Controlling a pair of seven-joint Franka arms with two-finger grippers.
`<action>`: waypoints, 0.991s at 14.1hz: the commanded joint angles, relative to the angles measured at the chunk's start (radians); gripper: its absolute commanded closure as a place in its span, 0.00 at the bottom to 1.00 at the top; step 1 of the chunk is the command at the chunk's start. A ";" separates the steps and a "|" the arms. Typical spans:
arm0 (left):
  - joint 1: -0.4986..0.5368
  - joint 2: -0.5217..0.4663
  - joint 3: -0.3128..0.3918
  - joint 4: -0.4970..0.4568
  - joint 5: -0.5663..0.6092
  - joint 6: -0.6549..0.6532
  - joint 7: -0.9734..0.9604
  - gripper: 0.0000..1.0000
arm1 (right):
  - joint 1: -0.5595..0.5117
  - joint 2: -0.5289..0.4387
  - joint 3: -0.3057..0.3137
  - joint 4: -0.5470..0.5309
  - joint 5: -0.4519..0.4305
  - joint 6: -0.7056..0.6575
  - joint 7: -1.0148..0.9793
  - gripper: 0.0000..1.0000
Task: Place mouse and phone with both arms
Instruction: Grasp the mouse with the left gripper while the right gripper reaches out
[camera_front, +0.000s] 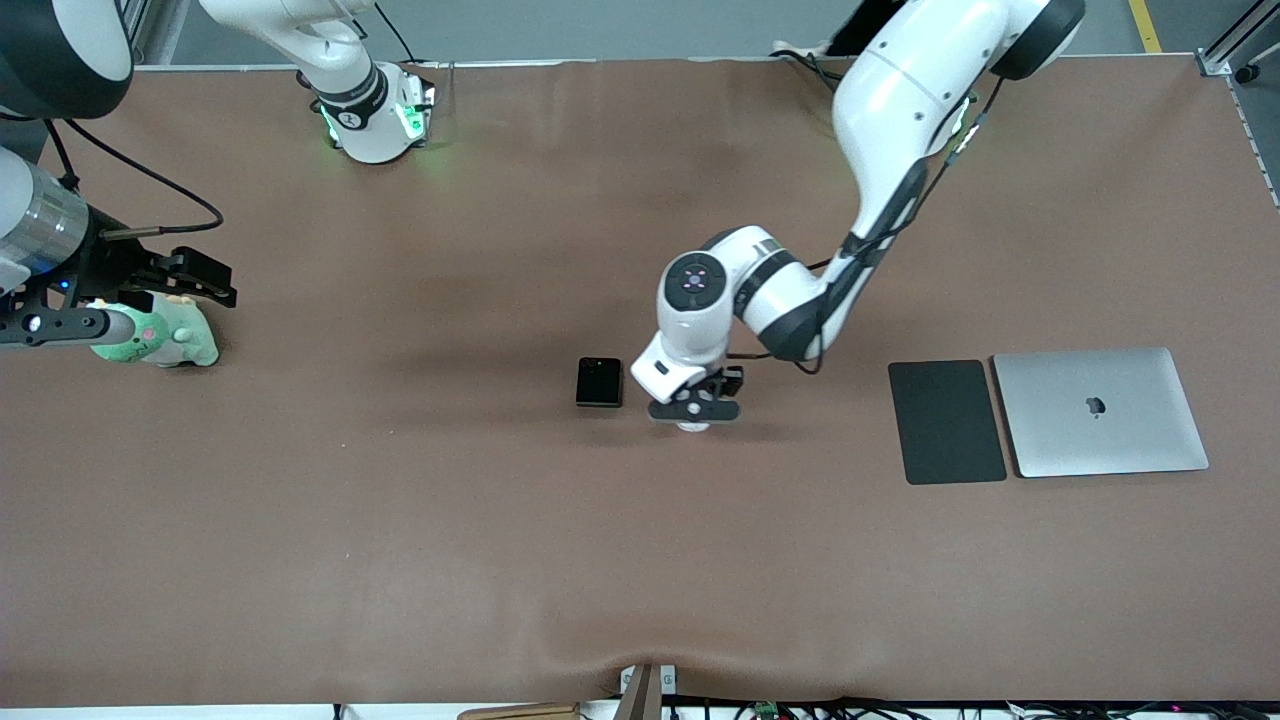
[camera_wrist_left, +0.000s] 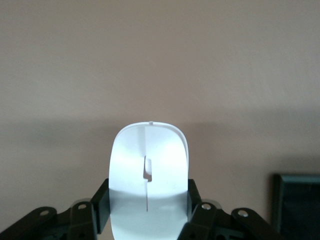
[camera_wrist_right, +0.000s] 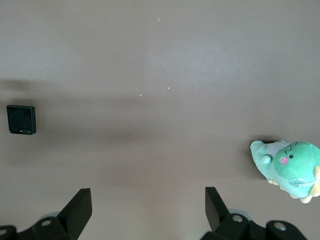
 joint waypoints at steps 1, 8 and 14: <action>0.086 -0.091 -0.010 -0.036 0.019 -0.042 0.005 0.53 | -0.001 0.005 -0.002 0.001 0.001 0.005 0.004 0.00; 0.287 -0.182 -0.013 -0.062 0.010 -0.168 0.154 0.62 | 0.117 0.068 -0.001 0.006 0.016 0.072 0.085 0.00; 0.422 -0.205 -0.013 -0.169 0.013 -0.159 0.267 0.61 | 0.248 0.233 -0.001 0.009 0.085 0.211 0.162 0.00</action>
